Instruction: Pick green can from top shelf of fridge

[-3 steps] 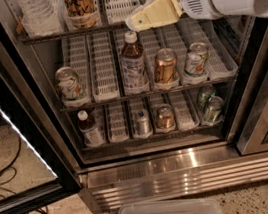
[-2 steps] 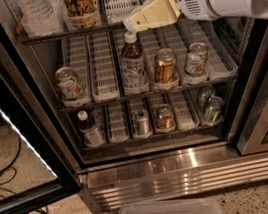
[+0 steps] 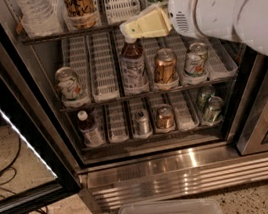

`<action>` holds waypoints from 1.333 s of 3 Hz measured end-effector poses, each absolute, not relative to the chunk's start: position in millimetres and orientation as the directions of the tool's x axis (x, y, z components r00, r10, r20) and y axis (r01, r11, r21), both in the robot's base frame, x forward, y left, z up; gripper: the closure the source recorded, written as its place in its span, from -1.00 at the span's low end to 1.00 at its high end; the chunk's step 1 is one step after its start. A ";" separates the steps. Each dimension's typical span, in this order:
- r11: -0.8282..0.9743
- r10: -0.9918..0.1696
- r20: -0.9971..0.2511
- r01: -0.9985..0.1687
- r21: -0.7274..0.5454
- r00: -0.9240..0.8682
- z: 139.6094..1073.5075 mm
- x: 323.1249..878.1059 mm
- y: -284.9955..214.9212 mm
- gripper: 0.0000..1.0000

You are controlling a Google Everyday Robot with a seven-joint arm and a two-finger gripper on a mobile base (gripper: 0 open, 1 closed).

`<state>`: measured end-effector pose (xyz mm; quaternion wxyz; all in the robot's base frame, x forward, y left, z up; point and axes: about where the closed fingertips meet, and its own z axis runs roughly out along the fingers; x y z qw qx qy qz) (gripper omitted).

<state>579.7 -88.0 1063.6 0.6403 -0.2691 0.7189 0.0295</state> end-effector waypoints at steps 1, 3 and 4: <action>0.881 -0.313 -0.950 -0.374 -0.290 0.001 1063.1 582.1 -94.2 -1.00; 0.898 -0.289 -0.953 -0.320 -0.303 0.093 1071.8 588.5 -96.0 -1.00; 0.912 -0.235 -0.962 -0.311 -0.268 0.140 1070.7 616.8 -79.3 -1.00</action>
Offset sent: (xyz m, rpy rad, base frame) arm 0.0198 0.0182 0.0154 0.0683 -0.1974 -0.1195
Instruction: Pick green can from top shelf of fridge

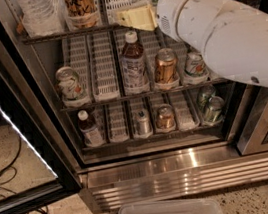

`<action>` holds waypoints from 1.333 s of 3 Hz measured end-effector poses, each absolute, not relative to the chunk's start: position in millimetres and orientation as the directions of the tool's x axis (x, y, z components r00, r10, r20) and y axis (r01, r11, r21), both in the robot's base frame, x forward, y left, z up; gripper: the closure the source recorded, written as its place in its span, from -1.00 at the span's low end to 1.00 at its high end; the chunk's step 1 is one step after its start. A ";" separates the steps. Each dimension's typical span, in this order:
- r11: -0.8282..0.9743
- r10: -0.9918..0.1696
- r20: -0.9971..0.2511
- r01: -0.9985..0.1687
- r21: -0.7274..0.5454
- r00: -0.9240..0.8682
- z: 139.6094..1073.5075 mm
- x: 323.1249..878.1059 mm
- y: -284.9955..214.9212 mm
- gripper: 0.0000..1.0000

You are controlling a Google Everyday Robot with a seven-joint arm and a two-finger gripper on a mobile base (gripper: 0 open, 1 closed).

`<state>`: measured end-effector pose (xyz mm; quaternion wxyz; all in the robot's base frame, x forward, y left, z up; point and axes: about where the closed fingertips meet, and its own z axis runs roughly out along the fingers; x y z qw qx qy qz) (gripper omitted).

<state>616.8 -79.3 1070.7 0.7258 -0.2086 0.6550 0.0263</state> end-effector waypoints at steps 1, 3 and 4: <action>0.912 -0.235 -0.962 -0.311 -0.268 0.141 1070.7 616.8 -79.3 -1.00; 0.920 -0.277 -0.942 -0.230 -0.317 0.189 1075.5 624.6 -101.8 -1.00; 0.922 -0.295 -0.933 -0.193 -0.335 0.209 1079.3 631.9 -111.5 -1.00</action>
Offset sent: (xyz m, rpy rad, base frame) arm 0.0104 -0.0121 0.0037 -0.0318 -0.0737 -0.0600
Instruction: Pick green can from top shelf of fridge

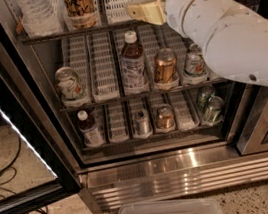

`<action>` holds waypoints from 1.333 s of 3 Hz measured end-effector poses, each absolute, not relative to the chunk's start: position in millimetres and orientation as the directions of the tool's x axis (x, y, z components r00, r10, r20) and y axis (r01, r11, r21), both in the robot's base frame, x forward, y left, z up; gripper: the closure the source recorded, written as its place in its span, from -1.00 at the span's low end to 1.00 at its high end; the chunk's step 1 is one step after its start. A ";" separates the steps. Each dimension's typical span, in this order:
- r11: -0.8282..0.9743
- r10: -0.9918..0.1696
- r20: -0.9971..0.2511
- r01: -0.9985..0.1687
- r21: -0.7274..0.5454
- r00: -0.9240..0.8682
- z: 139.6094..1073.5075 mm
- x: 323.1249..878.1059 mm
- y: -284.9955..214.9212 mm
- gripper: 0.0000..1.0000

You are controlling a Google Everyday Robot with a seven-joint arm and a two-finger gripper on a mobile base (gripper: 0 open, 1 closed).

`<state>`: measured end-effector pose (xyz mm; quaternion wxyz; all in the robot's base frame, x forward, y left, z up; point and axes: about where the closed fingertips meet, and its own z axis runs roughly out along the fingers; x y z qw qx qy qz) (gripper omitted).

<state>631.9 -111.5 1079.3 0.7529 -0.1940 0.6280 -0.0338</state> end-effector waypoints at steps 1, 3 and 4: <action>0.933 -0.268 -0.940 -0.189 -0.308 0.212 1078.8 641.4 -110.5 -1.00; 0.946 -0.201 -0.955 -0.210 -0.248 0.220 1086.0 658.6 -96.0 -1.00; 0.947 -0.195 -0.955 -0.208 -0.243 0.224 1089.3 662.5 -93.8 -0.64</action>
Offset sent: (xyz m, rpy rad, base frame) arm 0.0362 0.0197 0.0040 0.1187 0.0018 0.0379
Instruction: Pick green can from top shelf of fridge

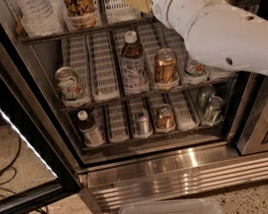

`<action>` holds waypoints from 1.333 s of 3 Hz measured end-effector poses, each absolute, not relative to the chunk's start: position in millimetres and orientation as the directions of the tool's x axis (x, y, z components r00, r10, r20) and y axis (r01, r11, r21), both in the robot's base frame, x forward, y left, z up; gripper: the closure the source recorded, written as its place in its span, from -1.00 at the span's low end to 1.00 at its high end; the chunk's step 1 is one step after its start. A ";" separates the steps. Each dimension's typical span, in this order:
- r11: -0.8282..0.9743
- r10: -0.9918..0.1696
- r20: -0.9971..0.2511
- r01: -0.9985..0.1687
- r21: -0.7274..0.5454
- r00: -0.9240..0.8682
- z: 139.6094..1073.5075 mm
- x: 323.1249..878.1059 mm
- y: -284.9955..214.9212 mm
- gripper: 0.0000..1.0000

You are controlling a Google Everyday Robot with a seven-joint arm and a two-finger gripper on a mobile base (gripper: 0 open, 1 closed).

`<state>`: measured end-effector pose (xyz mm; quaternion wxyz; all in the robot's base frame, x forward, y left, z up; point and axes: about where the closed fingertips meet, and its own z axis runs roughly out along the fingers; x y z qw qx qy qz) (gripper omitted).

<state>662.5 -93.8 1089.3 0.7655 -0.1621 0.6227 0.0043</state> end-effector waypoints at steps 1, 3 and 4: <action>0.949 -0.198 -0.955 -0.199 -0.243 0.220 1087.7 665.3 -95.4 -0.54; 0.942 -0.254 -0.944 -0.165 -0.291 0.212 1083.3 665.8 -99.7 -0.17; 0.936 -0.296 -0.933 -0.135 -0.326 0.205 1081.1 664.9 -102.6 0.29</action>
Offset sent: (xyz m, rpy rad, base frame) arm 0.0082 -0.0057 -0.0101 -0.0281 0.0154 -0.0449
